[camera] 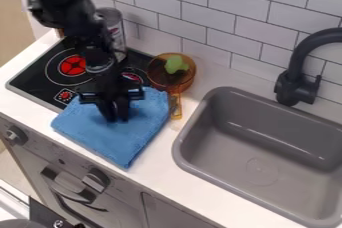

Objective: Put the blue fabric that is on the left burner towards the right burner

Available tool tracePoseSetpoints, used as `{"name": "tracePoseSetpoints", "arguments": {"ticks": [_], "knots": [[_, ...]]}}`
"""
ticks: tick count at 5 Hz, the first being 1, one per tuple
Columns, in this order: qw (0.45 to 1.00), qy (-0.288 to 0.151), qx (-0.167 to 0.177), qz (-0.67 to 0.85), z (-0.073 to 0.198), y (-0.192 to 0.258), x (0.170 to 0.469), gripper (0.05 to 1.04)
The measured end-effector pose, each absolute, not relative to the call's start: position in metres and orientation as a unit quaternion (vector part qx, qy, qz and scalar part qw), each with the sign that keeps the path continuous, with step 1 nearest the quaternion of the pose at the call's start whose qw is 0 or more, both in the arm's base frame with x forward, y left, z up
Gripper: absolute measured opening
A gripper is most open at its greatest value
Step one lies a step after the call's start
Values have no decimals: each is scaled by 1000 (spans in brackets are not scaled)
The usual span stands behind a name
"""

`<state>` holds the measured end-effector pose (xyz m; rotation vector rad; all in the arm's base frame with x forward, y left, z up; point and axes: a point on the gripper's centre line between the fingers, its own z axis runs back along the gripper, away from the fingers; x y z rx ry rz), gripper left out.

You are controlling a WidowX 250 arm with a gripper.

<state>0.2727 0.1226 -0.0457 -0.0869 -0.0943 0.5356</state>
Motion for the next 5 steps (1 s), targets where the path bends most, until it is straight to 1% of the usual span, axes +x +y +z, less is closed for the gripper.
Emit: {"name": "tracePoseSetpoints", "arguments": {"ticks": [2, 3, 4, 5], "knots": [[955, -33, -63, 289, -32, 130, 274, 916], [951, -36, -76, 298, -16, 131, 277, 1000], [952, -42, -109, 281, -4, 129, 278, 1000], [956, -62, -132, 256, 5, 129, 280, 1000]]}}
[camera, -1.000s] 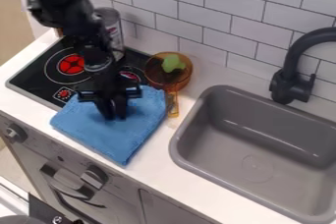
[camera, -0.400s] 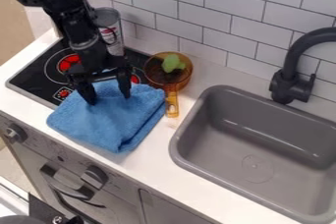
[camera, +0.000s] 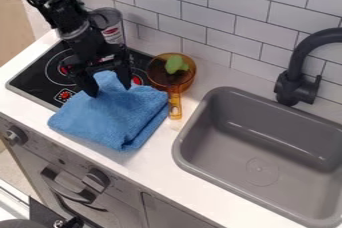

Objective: Put the blue fabric that is on the left burner towards the right burner

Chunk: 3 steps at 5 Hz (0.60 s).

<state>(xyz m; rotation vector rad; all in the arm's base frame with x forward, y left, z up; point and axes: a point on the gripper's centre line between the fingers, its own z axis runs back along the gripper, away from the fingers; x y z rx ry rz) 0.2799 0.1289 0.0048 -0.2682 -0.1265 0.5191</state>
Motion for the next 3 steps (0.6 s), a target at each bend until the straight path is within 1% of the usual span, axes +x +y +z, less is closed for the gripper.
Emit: {"name": "tracePoseSetpoints", "arguments": {"ticks": [1, 2, 3], "knots": [[963, -75, -121, 229, 17, 130, 278, 1000], [968, -52, -58, 237, 25, 135, 274, 1000], [975, -48, -29, 216, 35, 141, 276, 1000]]}}
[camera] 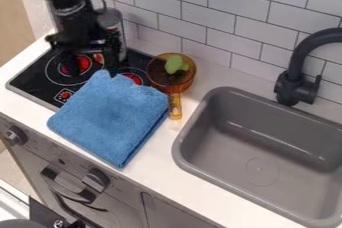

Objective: Put the blue fabric that is on the left burner towards the right burner

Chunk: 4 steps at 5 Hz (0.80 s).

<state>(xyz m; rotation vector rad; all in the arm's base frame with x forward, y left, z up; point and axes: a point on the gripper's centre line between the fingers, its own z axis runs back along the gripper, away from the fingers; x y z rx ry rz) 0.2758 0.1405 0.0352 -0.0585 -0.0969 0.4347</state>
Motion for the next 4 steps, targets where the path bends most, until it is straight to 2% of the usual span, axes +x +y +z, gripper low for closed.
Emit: {"name": "tracePoseSetpoints", "arguments": {"ticks": [1, 3, 4], "knots": [[978, -49, -15, 203, 39, 148, 277, 1000], [979, -90, -10, 182, 28, 186, 276, 1000], [976, -121, 19, 179, 22, 219, 277, 999]]}}
